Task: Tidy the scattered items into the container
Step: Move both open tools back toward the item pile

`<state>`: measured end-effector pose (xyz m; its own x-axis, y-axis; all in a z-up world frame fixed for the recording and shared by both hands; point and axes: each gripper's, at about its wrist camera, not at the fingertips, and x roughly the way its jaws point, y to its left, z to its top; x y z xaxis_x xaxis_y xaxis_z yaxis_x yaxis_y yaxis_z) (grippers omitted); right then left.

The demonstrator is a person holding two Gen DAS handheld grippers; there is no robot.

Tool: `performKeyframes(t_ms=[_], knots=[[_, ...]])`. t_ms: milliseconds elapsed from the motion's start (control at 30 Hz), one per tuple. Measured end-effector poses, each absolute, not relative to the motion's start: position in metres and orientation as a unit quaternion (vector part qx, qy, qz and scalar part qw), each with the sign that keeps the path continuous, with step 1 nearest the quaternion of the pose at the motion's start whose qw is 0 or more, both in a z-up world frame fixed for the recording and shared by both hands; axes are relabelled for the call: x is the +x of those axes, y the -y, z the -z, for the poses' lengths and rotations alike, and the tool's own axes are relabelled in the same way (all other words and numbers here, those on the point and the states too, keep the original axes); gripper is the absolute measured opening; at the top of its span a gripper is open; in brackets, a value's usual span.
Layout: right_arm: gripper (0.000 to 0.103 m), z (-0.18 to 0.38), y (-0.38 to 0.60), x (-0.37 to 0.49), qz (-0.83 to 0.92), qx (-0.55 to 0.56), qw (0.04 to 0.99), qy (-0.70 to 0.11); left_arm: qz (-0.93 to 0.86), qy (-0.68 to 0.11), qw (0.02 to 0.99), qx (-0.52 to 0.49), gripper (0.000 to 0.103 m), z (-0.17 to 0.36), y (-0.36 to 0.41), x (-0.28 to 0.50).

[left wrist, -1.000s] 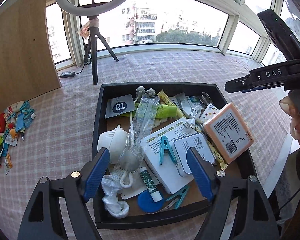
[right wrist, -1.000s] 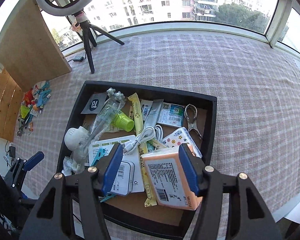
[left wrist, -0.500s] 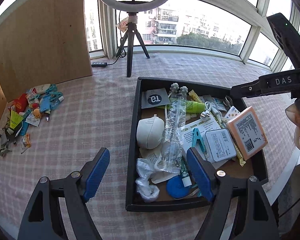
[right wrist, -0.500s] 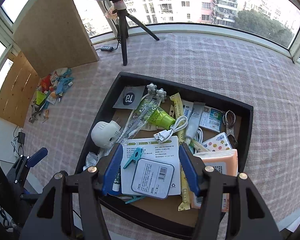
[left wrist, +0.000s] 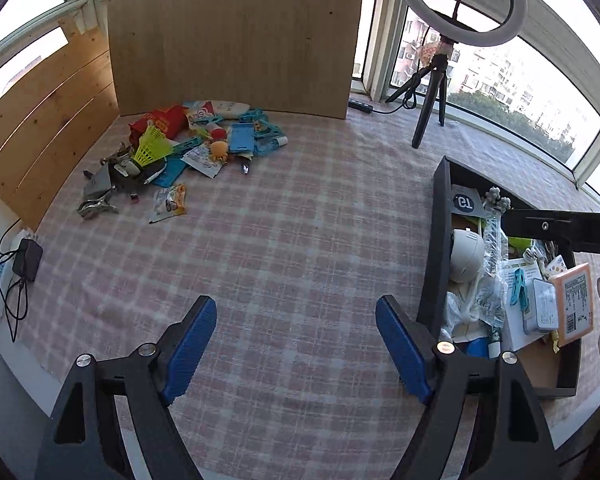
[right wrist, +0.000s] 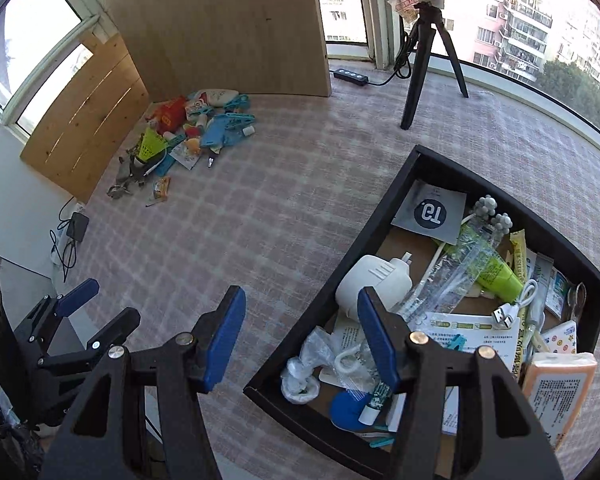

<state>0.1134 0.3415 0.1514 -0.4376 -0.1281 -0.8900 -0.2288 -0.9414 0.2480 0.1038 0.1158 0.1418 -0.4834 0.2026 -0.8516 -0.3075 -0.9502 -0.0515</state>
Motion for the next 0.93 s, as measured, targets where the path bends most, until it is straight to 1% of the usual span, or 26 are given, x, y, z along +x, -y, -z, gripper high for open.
performKeyframes(t_ms=[267, 400, 533, 733, 833, 933], knots=[[0.058, -0.146, -0.252, 0.075, -0.847, -0.522, -0.015, -0.095, -0.865, -0.011, 0.066, -0.497, 0.081, -0.136, -0.039, 0.085], [0.058, -0.142, -0.220, 0.062, -0.848, -0.520, -0.037, -0.095, -0.870, 0.008, 0.031, -0.493, 0.081, -0.134, -0.011, 0.080], [0.058, -0.135, -0.195, 0.051, -0.845, -0.525, -0.057, -0.084, -0.866, 0.020, 0.023, -0.500, 0.081, -0.130, 0.002, 0.072], [0.058, -0.133, -0.180, 0.039, -0.853, -0.514, -0.060, -0.070, -0.862, 0.033, 0.013, -0.505, 0.081, -0.124, 0.011, 0.060], [0.058, -0.128, -0.181, 0.032, -0.850, -0.517, -0.060, -0.074, -0.864, 0.029, 0.015, -0.503, 0.081, -0.121, 0.009, 0.054], [0.058, -0.120, -0.186, 0.026, -0.848, -0.521, -0.051, -0.083, -0.868, 0.007, 0.019, -0.495, 0.081, -0.117, 0.002, 0.047]])
